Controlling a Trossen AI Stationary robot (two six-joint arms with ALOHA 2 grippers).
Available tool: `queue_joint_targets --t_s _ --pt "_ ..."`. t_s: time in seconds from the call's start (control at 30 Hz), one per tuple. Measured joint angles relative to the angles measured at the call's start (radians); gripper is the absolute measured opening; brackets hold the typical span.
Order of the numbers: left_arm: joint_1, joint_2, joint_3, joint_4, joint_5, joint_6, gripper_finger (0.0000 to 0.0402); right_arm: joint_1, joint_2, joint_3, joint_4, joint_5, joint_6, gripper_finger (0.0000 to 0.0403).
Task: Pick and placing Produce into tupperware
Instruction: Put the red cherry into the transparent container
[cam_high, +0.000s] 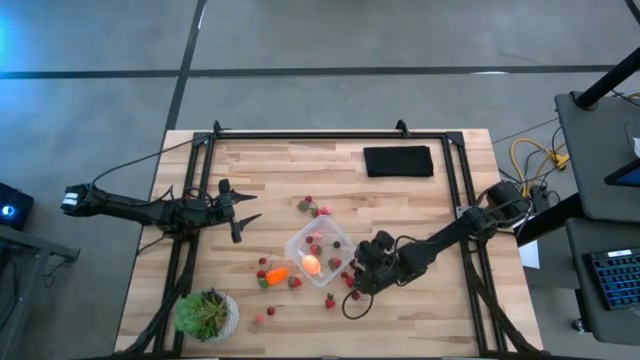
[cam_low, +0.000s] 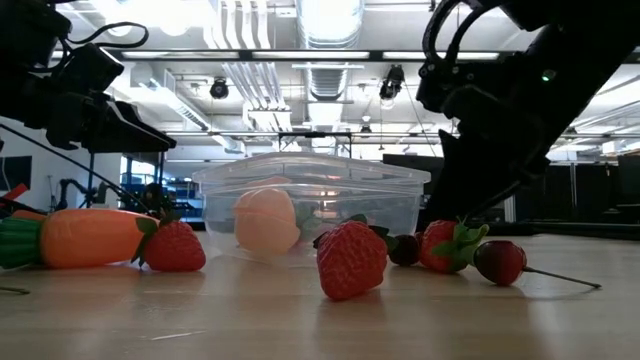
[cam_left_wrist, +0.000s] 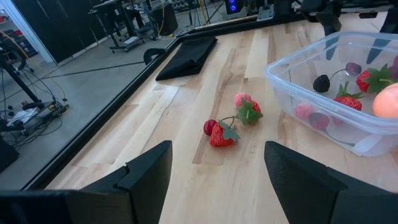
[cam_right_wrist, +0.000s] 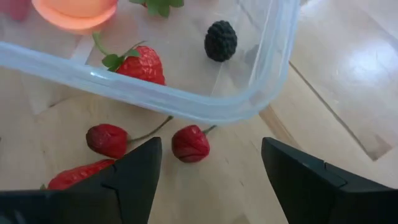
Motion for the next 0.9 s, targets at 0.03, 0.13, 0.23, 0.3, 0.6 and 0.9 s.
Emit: queue_joint_targets --t_s 0.03,0.13,0.23,0.3,0.6,0.9 --pt "0.0 0.0 0.0 0.0 0.0 0.0 0.0242 -0.001 0.0 0.0 0.003 0.0 -0.013 0.0268" --pt "0.0 0.0 0.0 0.0 0.0 0.0 0.0242 -0.001 0.005 -0.002 0.009 0.0 -0.037 0.0267" --pt "0.0 0.0 0.0 0.0 0.0 0.0 0.0242 -0.001 0.023 -0.005 0.009 -0.005 -0.039 0.0264" --pt "0.0 0.0 0.0 0.0 0.0 0.0 0.0242 -0.001 0.033 -0.005 0.023 -0.019 -0.039 0.0261" --pt "0.0 0.002 0.0 0.0 0.0 0.0 0.0242 -0.001 0.051 -0.004 0.068 -0.02 -0.034 0.0256" --pt "0.0 0.003 0.0 0.0 0.0 0.0 0.0242 -0.007 0.063 -0.005 0.093 -0.023 -0.023 0.0226"
